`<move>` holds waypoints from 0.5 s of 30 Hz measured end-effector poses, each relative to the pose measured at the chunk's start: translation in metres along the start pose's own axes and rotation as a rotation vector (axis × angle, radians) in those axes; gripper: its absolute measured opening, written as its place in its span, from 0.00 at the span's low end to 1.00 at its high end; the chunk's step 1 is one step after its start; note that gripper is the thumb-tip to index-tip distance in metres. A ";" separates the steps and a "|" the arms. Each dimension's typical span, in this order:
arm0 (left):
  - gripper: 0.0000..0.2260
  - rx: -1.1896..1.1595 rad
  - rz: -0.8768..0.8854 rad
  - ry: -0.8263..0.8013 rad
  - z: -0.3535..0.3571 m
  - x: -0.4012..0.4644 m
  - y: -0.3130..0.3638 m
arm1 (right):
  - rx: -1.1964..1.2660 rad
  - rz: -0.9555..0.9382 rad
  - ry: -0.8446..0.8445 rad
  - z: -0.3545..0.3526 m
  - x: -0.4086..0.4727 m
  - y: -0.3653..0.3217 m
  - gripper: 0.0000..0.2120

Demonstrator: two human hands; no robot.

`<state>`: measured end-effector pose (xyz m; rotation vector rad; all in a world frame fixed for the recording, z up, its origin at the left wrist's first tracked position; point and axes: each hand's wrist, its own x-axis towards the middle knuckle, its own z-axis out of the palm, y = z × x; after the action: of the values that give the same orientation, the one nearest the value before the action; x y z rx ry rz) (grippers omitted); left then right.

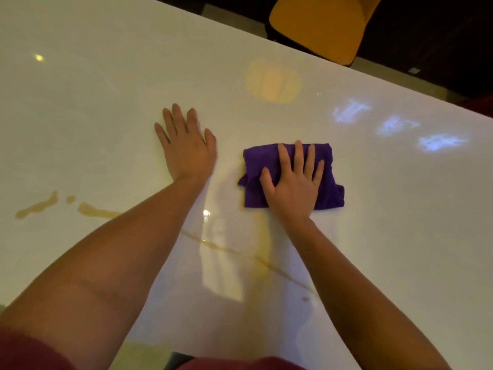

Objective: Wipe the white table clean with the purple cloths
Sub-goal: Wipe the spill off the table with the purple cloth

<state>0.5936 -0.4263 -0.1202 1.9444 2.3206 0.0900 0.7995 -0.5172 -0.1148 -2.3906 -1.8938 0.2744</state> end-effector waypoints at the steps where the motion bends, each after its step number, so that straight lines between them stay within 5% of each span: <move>1: 0.28 0.003 -0.001 0.004 0.000 0.000 0.000 | -0.004 0.007 0.001 -0.002 0.018 -0.008 0.34; 9: 0.28 -0.007 -0.017 0.014 0.000 0.000 0.003 | -0.009 0.031 -0.041 -0.011 0.126 -0.049 0.34; 15: 0.28 -0.009 -0.006 0.028 0.002 -0.001 0.000 | 0.020 -0.110 -0.003 -0.004 0.033 -0.017 0.32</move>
<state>0.5939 -0.4272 -0.1219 1.9446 2.3388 0.1286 0.7918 -0.4809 -0.1111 -2.2641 -2.0055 0.2877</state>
